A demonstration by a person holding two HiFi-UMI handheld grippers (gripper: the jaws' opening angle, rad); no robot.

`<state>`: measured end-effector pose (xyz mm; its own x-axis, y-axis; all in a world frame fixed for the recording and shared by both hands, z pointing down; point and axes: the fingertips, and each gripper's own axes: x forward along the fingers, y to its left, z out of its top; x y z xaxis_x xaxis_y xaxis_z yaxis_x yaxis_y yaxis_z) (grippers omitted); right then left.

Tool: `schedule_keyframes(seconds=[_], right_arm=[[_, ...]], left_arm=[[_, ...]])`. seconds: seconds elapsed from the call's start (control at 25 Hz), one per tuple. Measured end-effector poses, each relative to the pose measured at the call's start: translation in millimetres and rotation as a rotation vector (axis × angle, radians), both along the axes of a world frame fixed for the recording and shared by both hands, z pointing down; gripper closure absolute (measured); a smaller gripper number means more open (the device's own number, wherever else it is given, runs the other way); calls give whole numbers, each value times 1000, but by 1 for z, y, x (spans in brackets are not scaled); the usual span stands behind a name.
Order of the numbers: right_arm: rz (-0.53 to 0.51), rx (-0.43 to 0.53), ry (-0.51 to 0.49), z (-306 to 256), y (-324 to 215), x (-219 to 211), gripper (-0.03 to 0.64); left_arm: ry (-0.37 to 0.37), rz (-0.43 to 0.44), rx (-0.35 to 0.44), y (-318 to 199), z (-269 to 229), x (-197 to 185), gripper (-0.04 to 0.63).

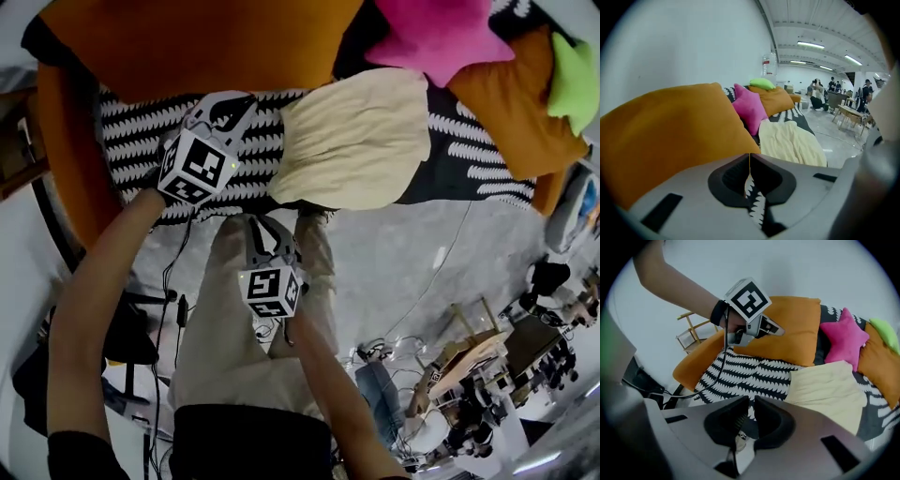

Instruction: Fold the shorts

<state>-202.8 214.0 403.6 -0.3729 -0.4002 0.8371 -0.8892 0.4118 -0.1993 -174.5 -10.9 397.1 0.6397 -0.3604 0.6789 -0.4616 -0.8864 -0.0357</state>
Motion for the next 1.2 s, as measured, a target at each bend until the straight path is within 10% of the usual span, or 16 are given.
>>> schedule_keyframes(seconds=[0.48, 0.72, 0.8, 1.08, 1.2], right_arm=[[327, -252, 180, 137, 136, 277, 556], [308, -334, 284, 187, 159, 346, 465], [219, -331, 307, 205, 157, 350, 421], [236, -292, 298, 251, 111, 344, 333], [283, -257, 349, 251, 94, 355, 590]], left_arm=[[-258, 150, -497, 257, 140, 6, 340], [-381, 194, -413, 253, 167, 11, 335], [-367, 186, -348, 242, 159, 19, 583], [-328, 163, -347, 237, 114, 16, 584], [-367, 149, -346, 234, 132, 16, 583]])
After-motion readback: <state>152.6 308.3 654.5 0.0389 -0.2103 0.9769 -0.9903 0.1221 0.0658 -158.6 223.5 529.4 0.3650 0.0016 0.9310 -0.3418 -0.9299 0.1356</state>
